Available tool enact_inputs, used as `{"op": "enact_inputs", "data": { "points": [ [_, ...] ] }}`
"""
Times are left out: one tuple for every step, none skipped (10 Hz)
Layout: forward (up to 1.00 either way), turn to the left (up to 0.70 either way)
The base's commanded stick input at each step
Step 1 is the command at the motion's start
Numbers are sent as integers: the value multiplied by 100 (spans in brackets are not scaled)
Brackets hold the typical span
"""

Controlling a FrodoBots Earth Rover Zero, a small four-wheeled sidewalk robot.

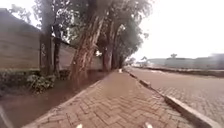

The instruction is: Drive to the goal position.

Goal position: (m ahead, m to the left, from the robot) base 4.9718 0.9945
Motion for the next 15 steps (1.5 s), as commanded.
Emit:
{"op": "enact_inputs", "data": {
  "points": [
    [50, 0],
    [50, 0],
    [50, 0],
    [50, 6],
    [50, 13],
    [50, -49],
    [50, -50],
    [50, -50],
    [50, -50],
    [50, -50],
    [50, -50],
    [50, -50],
    [50, 12],
    [50, 4],
    [50, 0]
  ]
}}
